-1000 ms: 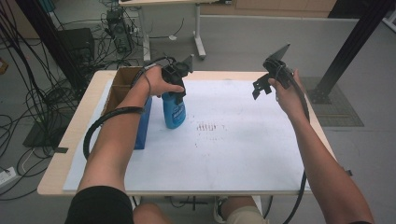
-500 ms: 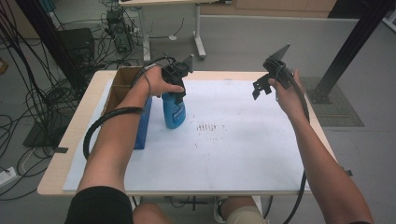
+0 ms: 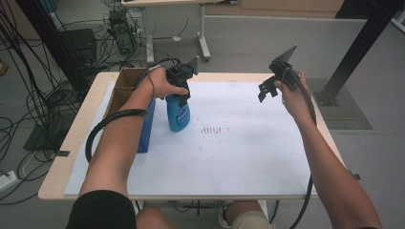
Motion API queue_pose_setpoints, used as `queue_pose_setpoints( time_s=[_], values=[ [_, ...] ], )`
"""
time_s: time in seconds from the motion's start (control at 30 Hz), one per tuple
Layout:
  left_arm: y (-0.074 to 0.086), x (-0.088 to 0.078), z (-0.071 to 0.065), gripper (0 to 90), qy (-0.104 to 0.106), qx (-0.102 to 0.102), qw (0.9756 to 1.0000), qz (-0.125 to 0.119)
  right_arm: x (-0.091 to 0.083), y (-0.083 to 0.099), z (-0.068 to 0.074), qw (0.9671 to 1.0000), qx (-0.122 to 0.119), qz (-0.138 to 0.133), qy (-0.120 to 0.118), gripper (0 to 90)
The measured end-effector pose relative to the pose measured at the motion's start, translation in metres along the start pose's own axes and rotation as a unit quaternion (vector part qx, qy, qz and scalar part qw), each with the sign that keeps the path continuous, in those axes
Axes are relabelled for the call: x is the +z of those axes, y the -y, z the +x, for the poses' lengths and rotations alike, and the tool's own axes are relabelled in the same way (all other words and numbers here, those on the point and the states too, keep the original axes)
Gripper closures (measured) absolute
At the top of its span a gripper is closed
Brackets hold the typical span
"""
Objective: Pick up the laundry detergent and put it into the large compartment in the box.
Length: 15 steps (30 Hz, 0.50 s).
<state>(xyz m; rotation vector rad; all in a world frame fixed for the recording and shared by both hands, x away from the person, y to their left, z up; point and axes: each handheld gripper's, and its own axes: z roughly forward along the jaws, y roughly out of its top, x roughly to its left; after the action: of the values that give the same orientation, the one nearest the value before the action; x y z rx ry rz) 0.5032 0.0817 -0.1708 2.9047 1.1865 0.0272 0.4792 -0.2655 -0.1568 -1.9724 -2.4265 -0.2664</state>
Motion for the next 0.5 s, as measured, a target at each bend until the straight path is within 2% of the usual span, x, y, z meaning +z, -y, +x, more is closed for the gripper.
queue_pose_setpoints(
  time_s=[0.5],
  values=[
    [0.0018, 0.0, -0.0005, 36.9, -0.001, -0.003, 1.0, -0.004, 0.0, 0.0002, 0.0006, 1.0, 0.0, -0.001, 0.001, 6.6]
  ],
)
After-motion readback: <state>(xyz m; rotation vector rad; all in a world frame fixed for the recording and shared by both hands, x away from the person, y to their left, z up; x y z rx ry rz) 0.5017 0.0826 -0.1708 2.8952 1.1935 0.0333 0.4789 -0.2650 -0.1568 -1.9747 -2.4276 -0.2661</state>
